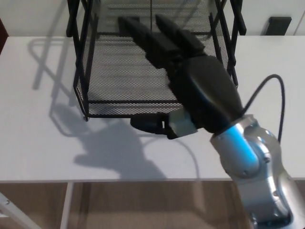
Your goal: The robot walks towards a file tray kept in the middle of a desk and uses its right hand to grab a tray and pulls it out towards itself
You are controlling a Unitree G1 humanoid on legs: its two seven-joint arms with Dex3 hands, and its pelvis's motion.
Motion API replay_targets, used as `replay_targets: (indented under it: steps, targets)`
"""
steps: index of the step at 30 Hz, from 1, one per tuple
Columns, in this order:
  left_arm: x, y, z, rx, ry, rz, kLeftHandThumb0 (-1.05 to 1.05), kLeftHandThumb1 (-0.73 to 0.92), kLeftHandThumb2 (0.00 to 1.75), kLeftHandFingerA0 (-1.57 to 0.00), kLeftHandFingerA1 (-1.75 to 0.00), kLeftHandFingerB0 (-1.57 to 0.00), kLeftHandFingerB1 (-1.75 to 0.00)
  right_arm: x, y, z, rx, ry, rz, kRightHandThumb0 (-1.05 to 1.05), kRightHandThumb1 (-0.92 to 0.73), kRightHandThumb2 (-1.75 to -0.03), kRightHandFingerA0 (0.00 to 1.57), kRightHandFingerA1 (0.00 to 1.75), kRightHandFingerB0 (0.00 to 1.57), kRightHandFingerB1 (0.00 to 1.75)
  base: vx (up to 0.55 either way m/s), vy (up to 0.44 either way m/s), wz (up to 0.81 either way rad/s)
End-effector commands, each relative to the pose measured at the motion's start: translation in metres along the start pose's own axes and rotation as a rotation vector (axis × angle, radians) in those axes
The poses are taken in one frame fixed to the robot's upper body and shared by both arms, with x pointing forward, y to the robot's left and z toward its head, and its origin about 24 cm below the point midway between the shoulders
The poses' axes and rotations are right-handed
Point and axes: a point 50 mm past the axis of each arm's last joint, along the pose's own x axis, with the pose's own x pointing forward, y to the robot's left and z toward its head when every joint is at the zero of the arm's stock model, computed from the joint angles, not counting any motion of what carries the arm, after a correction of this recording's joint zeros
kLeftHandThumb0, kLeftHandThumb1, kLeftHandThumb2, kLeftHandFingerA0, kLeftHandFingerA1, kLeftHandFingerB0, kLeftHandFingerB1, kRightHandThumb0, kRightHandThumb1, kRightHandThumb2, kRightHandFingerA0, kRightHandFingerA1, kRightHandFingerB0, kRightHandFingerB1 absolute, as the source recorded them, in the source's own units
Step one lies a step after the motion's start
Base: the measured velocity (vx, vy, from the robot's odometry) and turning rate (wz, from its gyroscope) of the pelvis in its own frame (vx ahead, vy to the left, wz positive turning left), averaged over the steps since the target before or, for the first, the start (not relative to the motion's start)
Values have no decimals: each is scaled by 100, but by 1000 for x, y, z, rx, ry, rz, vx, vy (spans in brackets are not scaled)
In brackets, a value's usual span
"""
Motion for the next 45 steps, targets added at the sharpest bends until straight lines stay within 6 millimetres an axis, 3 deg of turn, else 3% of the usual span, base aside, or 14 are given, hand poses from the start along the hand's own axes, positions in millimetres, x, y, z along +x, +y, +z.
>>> replay_targets:
  steps: [1,6,11,12,13,15,19,22,26,32,43,45]
  targets:
    - [-6,9,19,220,-61,-47,-38,66,60,-50,-38,-36,-34,20,36,-13,-958,206,201,-81,-46,-86,0,10,3,0,0,0,0]
    - [-5,9,21,251,-73,-43,-38,66,60,-51,-39,-36,-34,21,33,-16,-1003,201,172,-80,-46,-82,0,9,14,0,0,0,0]
    - [-5,10,22,256,-67,-50,-38,65,60,-52,-38,-36,-34,21,30,-18,-994,227,146,-81,-47,-84,0,7,14,5,0,0,0]
    - [-5,10,22,252,-69,-51,-38,65,60,-51,-38,-36,-34,21,30,-18,-989,234,155,-76,-50,-56,0,14,0,30,0,0,0]
    - [-6,8,20,245,-69,-56,-39,65,60,-51,-39,-36,-34,19,31,-18,-979,240,172,-82,-47,-85,0,6,12,5,0,0,0]
    - [-5,8,21,259,-65,-54,-41,65,59,-51,-38,-36,-33,18,31,-19,-963,251,187,-71,-37,-85,0,21,0,21,0,0,0]
    - [-5,8,24,289,-72,-56,-40,66,60,-52,-38,-35,-33,17,32,-21,-959,263,185,-70,-37,-86,0,23,0,26,0,0,0]
    - [-5,8,24,271,-81,-60,-39,66,60,-53,-39,-36,-34,15,33,-22,-940,274,195,-75,-42,-87,4,18,3,23,0,0,0]
    - [-5,8,24,274,-72,-64,-39,66,60,-51,-38,-35,-33,14,33,-24,-885,300,232,-68,-34,-85,0,20,0,25,0,0,0]
    - [-6,7,25,303,-75,-69,-41,65,59,-53,-38,-35,-33,12,34,-27,-807,352,297,-73,-37,-87,0,19,0,18,0,0,0]
    - [-6,7,27,323,-75,-77,-41,66,59,-53,-39,-34,-33,13,33,-36,-771,426,335,-72,-39,-87,3,15,8,21,0,0,0]
    - [-5,7,26,324,-84,-80,-40,65,59,-54,-39,-35,-33,13,33,-38,-759,450,353,-70,-37,-86,2,19,3,21,0,0,0]
